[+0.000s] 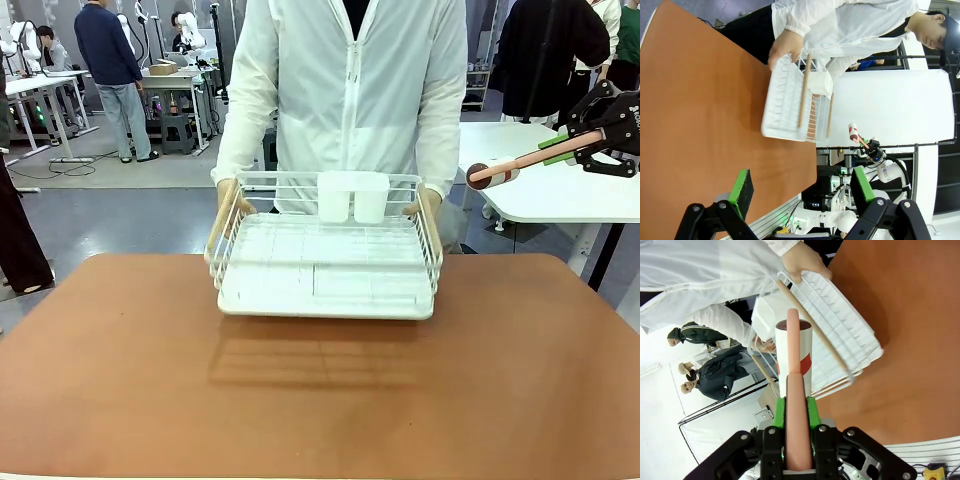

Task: Clean the table.
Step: Clean the table with the Lint Roller when the human lifts the Dish drying rack.

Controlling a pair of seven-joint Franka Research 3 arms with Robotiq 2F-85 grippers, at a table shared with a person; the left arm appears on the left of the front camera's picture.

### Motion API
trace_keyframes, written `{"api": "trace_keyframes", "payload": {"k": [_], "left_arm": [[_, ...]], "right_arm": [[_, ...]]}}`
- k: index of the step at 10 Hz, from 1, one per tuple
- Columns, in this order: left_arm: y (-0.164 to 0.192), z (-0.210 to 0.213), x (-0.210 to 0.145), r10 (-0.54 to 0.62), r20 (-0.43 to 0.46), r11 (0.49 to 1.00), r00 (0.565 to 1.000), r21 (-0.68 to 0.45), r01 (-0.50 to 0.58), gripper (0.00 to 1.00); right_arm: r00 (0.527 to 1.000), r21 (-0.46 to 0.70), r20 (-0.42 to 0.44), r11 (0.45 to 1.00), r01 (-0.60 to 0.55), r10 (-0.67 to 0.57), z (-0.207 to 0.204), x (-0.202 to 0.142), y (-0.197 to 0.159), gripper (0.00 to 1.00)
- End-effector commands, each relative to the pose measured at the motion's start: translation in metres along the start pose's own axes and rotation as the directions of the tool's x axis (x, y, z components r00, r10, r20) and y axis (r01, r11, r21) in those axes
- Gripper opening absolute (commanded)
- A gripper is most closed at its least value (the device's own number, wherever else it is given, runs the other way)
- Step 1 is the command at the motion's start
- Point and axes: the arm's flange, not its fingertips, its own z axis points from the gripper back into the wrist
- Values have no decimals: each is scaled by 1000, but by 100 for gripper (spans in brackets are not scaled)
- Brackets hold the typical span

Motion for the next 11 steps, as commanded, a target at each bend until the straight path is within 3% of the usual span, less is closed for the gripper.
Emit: {"api": "trace_keyframes", "payload": {"k": [1,9,10,11], "left_arm": [[-2,2,1,6,11,1000,1000,-31,-5,100],[-2,2,1,6,11,1000,1000,-31,-5,100],[-2,2,1,6,11,1000,1000,-31,-5,100],[-2,2,1,6,11,1000,1000,-31,-5,100]], "right_arm": [[1000,0,-1,1000,-2,2,-1,-1,1,0],[1000,0,-1,1000,-2,2,-1,-1,1,0],[1000,0,0,1000,0,0,0,0,0,21],[993,-69,-5,991,-115,115,4,5,11,21]]}}
